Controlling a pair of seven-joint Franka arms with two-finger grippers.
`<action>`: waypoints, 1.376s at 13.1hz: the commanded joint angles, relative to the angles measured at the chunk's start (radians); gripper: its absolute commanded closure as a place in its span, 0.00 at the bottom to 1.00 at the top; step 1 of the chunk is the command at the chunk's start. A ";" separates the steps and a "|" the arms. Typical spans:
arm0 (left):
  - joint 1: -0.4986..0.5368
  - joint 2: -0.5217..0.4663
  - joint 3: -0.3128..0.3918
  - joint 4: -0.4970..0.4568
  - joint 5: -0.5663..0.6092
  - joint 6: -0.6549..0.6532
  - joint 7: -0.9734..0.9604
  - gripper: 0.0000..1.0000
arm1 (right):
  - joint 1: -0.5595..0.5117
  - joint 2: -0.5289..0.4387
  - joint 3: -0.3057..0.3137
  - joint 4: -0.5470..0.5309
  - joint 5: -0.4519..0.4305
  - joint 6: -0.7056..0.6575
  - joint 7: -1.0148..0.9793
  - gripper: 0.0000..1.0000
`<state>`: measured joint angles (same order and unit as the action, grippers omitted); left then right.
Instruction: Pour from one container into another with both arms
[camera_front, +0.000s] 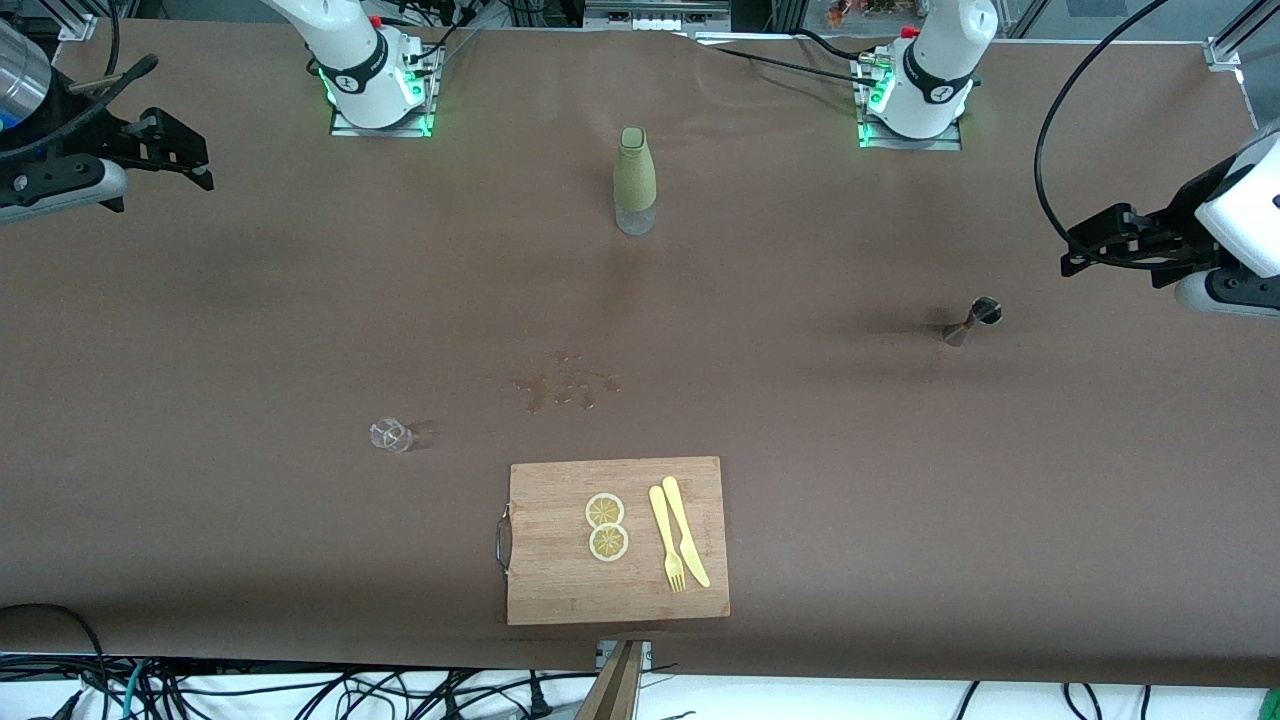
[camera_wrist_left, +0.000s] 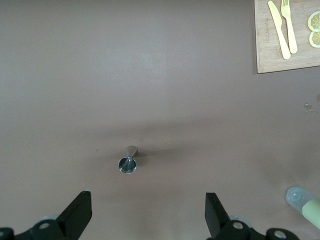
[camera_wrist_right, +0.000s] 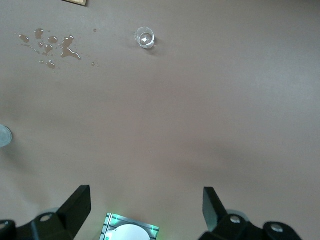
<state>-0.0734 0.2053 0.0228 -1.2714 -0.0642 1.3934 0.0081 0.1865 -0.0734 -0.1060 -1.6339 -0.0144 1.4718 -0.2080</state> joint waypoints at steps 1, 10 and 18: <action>0.000 0.022 0.000 0.038 -0.005 -0.011 0.007 0.00 | 0.007 0.003 -0.001 0.019 0.002 -0.018 0.013 0.01; 0.006 0.029 0.002 0.040 -0.005 -0.011 0.010 0.00 | 0.007 0.003 -0.001 0.019 0.001 -0.015 0.010 0.01; 0.007 0.029 0.002 0.040 -0.009 -0.011 0.012 0.00 | 0.007 0.001 -0.001 0.019 0.001 -0.018 0.015 0.01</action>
<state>-0.0711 0.2157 0.0256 -1.2714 -0.0642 1.3934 0.0081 0.1866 -0.0734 -0.1060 -1.6339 -0.0144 1.4718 -0.2077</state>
